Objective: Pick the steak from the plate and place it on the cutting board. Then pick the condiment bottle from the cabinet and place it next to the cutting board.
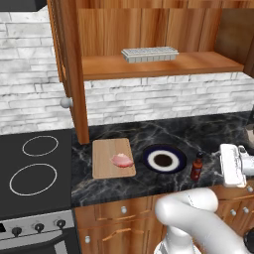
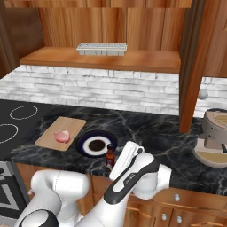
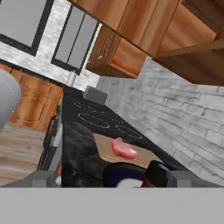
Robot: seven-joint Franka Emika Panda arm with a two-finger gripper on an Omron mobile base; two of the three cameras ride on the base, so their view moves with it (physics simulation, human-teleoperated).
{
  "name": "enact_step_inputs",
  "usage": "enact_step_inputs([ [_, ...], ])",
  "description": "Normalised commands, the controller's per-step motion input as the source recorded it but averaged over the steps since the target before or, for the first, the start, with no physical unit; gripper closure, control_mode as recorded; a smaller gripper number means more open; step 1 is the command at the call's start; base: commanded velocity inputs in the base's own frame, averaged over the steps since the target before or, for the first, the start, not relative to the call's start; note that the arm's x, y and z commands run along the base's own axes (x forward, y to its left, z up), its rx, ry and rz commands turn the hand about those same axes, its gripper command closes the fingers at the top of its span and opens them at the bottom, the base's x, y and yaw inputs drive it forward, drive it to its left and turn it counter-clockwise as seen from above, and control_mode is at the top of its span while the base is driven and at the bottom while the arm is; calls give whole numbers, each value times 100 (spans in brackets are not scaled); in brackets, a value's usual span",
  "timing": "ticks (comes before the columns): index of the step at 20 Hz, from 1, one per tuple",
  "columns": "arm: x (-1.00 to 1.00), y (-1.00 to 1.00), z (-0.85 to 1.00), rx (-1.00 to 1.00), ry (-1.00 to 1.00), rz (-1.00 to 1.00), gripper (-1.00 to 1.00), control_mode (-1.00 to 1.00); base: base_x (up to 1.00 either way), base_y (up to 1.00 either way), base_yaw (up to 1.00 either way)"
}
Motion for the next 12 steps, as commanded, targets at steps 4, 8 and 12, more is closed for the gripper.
enact_step_inputs([
  [4,-36,-10,4,-17,-28,-6,-100,-100,0,0,0],
  [8,-42,-6,6,-17,-28,-5,-100,-100,0,0,0],
  [12,-40,-6,1,-18,-27,-7,-100,-100,0,0,0],
])
